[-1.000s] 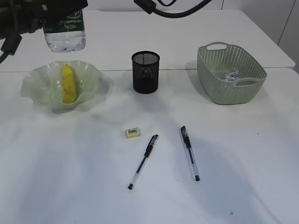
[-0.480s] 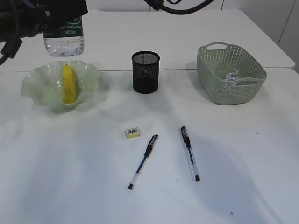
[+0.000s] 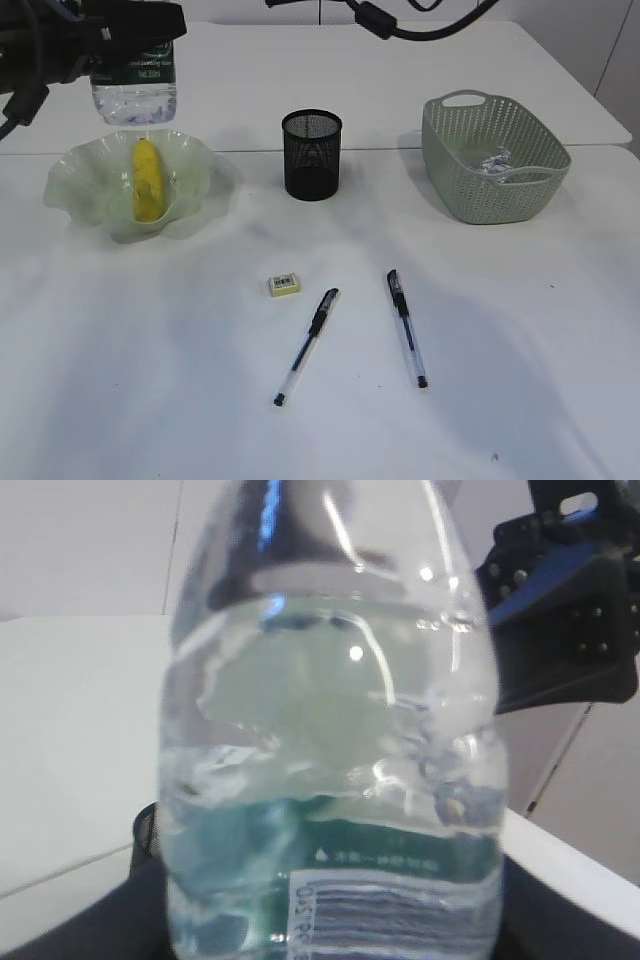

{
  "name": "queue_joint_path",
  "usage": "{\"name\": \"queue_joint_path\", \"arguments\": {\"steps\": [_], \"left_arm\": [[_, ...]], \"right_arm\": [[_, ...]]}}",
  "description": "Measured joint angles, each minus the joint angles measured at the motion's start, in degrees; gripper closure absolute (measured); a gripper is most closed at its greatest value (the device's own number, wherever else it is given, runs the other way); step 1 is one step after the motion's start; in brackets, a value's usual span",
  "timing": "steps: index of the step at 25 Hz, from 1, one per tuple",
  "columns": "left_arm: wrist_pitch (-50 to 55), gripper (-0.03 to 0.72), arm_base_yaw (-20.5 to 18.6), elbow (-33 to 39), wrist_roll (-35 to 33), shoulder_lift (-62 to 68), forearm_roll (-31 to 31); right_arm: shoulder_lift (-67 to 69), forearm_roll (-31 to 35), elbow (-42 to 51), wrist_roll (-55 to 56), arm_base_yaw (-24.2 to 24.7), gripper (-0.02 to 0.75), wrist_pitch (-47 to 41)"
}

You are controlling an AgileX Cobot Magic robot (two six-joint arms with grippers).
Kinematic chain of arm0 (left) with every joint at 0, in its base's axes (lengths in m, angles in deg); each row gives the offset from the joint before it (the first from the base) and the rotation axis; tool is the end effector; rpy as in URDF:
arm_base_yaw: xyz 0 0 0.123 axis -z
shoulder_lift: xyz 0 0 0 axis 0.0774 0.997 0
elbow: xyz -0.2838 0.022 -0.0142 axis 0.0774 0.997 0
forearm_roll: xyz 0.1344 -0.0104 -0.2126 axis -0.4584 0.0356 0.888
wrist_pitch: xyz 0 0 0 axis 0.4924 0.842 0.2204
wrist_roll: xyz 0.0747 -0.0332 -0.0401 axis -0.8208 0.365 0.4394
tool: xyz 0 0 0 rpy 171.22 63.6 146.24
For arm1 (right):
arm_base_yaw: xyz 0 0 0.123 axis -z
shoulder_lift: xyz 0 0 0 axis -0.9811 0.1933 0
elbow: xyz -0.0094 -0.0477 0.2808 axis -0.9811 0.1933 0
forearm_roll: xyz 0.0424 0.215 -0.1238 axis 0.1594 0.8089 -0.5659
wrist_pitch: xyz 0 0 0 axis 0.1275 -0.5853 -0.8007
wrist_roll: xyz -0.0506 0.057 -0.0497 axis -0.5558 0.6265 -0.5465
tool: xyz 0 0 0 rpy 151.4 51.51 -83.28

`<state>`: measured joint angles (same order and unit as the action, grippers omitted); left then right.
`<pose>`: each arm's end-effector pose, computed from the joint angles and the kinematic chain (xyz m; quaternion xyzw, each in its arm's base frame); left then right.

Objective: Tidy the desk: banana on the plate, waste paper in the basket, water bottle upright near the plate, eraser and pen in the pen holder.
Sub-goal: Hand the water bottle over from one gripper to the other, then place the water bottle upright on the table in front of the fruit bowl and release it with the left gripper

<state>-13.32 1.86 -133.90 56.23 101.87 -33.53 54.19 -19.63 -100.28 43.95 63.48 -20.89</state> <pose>0.3279 -0.1001 0.2961 0.2065 0.6746 -0.3916 0.5906 0.4527 0.1954 0.3625 -0.3508 0.7589 0.3919 0.3840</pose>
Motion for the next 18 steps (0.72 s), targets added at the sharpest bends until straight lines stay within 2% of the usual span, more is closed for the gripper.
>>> {"name": "queue_joint_path", "arguments": {"steps": [12,18], "left_arm": [[10.36,0.307,0.0,0.0,-0.25,0.0,0.22],[14.41,0.307,-1.53,0.0,-1.2,0.0,0.22]], "right_arm": [[0.0,-20.89,0.0,0.0,3.7,0.148,0.49],[0.19,-24.87,0.0,0.0,4.64,0.218,1.62]]}}
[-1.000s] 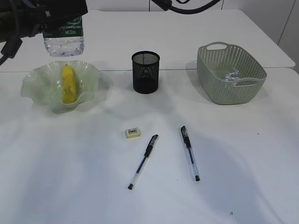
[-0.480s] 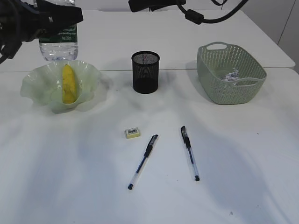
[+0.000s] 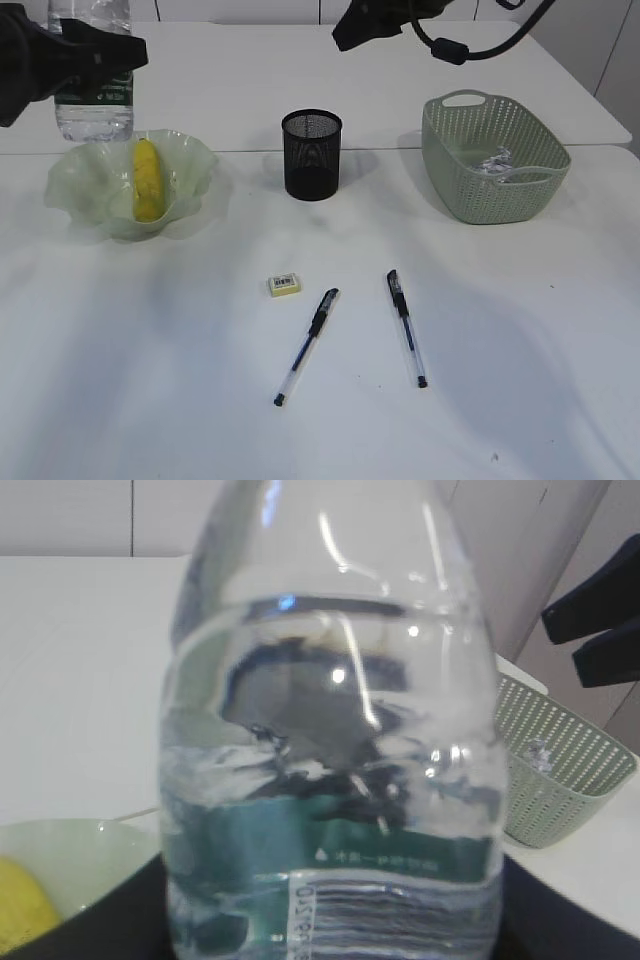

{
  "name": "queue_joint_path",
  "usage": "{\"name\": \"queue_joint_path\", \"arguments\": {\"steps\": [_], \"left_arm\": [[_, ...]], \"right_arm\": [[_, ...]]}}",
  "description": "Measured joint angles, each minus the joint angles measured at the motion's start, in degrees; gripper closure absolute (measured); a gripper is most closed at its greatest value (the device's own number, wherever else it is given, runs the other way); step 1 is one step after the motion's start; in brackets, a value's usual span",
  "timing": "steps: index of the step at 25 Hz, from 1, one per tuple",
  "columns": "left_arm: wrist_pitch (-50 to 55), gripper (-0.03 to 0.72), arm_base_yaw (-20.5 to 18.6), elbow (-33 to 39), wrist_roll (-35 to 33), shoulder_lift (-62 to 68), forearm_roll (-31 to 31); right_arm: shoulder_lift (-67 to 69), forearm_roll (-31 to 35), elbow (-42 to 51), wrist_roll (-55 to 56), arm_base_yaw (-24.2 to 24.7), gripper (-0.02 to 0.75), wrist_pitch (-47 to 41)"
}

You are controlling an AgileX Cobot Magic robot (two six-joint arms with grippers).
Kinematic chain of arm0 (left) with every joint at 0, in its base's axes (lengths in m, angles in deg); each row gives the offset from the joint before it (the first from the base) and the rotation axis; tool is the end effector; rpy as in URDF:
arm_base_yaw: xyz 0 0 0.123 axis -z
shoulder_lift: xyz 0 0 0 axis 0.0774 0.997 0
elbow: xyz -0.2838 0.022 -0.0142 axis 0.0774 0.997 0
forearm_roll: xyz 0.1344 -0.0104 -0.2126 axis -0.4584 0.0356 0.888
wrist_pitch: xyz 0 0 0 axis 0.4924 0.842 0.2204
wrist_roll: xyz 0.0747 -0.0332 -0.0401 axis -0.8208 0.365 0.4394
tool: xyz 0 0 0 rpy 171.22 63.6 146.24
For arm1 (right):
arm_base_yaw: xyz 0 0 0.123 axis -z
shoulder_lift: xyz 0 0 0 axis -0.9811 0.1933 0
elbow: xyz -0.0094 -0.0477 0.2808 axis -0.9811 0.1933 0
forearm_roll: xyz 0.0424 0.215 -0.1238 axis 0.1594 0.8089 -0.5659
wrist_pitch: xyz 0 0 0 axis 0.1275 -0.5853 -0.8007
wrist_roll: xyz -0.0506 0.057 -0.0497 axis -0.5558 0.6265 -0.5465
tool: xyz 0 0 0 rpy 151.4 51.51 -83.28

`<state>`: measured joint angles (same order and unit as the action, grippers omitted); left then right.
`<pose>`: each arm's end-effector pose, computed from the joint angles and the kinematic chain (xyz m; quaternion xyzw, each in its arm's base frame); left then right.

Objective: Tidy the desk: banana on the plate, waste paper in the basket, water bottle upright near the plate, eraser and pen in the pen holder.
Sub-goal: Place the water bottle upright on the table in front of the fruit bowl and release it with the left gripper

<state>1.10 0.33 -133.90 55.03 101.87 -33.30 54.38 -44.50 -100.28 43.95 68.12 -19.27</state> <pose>0.3418 -0.0777 0.2815 0.1531 0.7445 -0.2875 0.5828 0.4794 0.1341 0.3382 -0.3707 0.8289 0.1736 0.3813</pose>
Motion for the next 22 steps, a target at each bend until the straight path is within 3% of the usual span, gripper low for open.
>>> {"name": "queue_joint_path", "arguments": {"steps": [10,22], "left_arm": [[-1.09,0.307,-2.95,0.0,-3.43,0.0,0.22],[-2.01,0.307,-2.95,0.0,-8.51,0.0,0.35]], "right_arm": [[1.31,-1.88,0.0,1.41,0.34,0.424,1.82],[5.98,-1.99,0.0,4.25,0.47,0.454,4.65]]}}
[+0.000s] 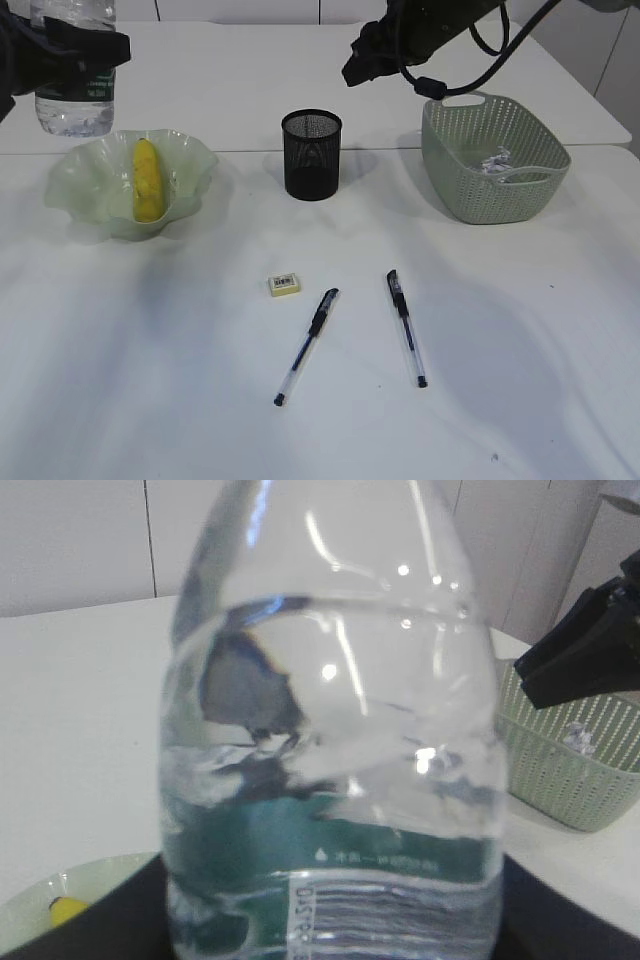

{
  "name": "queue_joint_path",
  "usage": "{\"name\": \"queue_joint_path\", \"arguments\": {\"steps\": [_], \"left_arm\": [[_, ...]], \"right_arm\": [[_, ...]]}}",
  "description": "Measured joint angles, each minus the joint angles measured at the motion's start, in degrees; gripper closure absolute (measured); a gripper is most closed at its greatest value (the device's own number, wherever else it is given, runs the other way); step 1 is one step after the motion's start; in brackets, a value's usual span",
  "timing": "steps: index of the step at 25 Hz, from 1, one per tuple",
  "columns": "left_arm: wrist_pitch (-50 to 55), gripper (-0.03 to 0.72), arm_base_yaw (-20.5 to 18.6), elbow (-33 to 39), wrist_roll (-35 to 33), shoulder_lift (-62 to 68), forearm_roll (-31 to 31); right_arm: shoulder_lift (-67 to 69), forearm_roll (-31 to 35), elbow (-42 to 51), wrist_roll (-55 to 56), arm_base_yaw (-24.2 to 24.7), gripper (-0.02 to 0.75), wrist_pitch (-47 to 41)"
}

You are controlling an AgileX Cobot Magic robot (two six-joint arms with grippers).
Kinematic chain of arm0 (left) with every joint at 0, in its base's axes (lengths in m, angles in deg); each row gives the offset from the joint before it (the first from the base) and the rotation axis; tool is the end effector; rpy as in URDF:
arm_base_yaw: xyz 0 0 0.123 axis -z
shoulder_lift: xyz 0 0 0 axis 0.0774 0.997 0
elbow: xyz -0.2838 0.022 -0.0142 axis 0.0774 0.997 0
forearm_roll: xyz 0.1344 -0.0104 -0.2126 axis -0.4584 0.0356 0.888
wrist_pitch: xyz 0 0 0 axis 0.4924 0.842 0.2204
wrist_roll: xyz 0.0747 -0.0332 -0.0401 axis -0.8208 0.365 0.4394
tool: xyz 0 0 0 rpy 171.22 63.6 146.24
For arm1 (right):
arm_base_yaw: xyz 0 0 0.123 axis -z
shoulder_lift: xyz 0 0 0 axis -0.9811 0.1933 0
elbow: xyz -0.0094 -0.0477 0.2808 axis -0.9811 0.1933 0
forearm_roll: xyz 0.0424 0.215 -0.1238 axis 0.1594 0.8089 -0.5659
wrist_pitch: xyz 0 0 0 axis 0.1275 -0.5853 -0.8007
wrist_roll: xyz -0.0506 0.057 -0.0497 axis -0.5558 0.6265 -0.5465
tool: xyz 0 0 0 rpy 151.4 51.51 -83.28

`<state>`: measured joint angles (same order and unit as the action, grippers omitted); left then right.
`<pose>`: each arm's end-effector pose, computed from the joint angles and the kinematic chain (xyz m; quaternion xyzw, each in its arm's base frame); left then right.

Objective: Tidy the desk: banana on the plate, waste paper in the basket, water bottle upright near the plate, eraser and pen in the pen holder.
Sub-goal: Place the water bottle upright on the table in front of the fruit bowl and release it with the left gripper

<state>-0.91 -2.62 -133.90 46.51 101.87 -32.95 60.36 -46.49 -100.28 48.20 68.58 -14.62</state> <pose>0.3443 -0.0621 0.2838 0.1930 0.7265 -0.2414 0.6137 0.5067 0.1307 0.2877 -0.3204 0.8593 0.1679 0.3615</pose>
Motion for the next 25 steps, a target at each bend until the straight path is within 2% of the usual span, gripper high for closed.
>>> {"name": "queue_joint_path", "arguments": {"steps": [12,18,25], "left_arm": [[2.08,0.307,-0.09,0.0,-5.75,0.0,0.0],[3.27,0.307,-0.09,0.0,-8.45,0.0,0.0],[12.05,0.307,-1.35,0.0,-13.68,-1.54,0.0]], "right_arm": [[0.0,-0.69,0.19,9.55,6.02,0.454,1.42],[0.0,-1.4,1.53,15.12,6.61,0.455,1.67],[0.0,-2.72,7.93,16.93,6.61,0.455,3.06]]}}
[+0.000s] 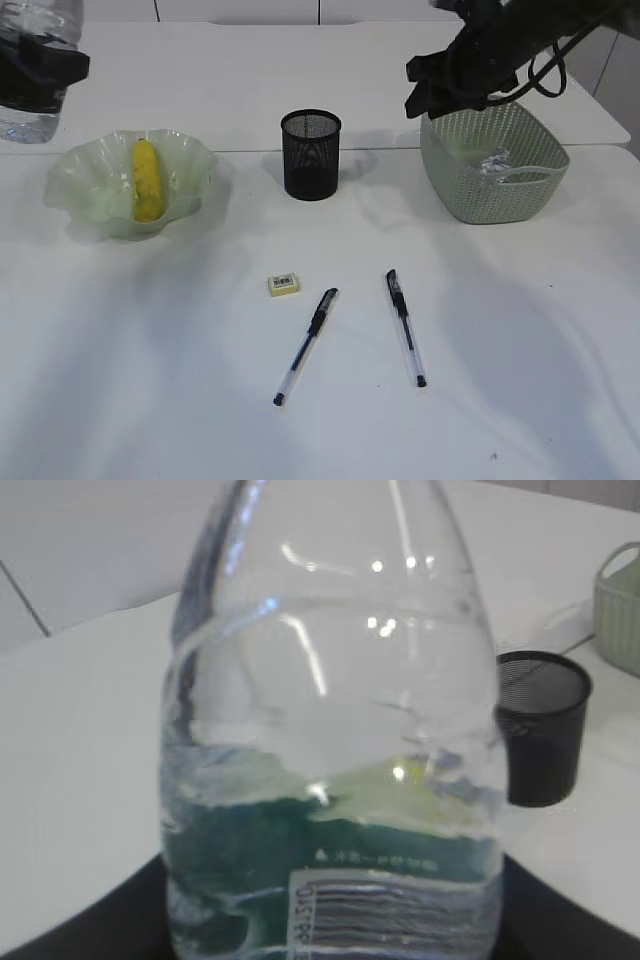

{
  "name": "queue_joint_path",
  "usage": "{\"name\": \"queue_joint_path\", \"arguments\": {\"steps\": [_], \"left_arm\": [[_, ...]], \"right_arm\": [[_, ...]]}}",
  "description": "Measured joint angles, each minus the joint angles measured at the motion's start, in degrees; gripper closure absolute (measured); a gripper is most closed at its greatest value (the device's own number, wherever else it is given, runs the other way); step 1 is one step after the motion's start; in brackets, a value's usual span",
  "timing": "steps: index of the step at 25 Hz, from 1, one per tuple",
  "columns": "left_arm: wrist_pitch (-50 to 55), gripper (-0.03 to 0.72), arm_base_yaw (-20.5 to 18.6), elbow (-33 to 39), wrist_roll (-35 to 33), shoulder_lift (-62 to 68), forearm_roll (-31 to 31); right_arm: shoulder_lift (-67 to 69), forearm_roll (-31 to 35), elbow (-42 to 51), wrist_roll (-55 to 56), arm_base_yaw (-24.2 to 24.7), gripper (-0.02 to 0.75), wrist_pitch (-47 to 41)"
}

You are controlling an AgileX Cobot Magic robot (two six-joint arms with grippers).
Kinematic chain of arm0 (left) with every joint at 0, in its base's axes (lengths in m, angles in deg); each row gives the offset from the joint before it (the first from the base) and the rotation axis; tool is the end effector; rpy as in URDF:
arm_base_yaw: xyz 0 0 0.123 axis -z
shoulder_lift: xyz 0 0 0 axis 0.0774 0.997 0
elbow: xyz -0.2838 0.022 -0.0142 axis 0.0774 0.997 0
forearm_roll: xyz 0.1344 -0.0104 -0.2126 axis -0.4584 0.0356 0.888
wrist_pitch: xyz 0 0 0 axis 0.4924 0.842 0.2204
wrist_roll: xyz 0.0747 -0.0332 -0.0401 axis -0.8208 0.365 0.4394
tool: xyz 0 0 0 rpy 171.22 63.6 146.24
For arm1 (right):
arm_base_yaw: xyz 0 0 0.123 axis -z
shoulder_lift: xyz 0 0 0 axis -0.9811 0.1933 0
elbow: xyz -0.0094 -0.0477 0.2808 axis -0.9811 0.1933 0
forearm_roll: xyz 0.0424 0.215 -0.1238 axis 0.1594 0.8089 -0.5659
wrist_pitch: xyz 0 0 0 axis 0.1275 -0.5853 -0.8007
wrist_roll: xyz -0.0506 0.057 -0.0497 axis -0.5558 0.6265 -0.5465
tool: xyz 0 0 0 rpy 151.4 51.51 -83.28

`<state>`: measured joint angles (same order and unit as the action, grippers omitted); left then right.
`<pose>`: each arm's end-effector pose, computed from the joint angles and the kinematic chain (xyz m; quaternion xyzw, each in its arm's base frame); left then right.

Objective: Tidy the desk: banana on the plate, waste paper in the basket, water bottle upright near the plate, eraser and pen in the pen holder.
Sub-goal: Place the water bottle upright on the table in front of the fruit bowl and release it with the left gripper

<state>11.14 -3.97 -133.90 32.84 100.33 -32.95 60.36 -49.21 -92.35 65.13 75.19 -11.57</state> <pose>0.3469 -0.0399 0.2813 0.2361 0.7503 -0.0844 0.6117 0.5176 0.0670 0.2467 -0.1264 0.9277 0.1772 0.3034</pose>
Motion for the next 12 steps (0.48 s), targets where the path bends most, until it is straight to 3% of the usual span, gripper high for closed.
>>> {"name": "queue_joint_path", "arguments": {"steps": [6,12], "left_arm": [[4.98,0.307,-4.64,0.0,-0.52,-0.65,0.52],[17.15,0.307,-5.48,0.0,-0.52,-0.65,0.9]], "right_arm": [[0.0,-0.23,1.79,0.17,0.0,0.455,0.9],[0.0,-0.23,1.83,0.17,0.0,0.455,1.13]]}}
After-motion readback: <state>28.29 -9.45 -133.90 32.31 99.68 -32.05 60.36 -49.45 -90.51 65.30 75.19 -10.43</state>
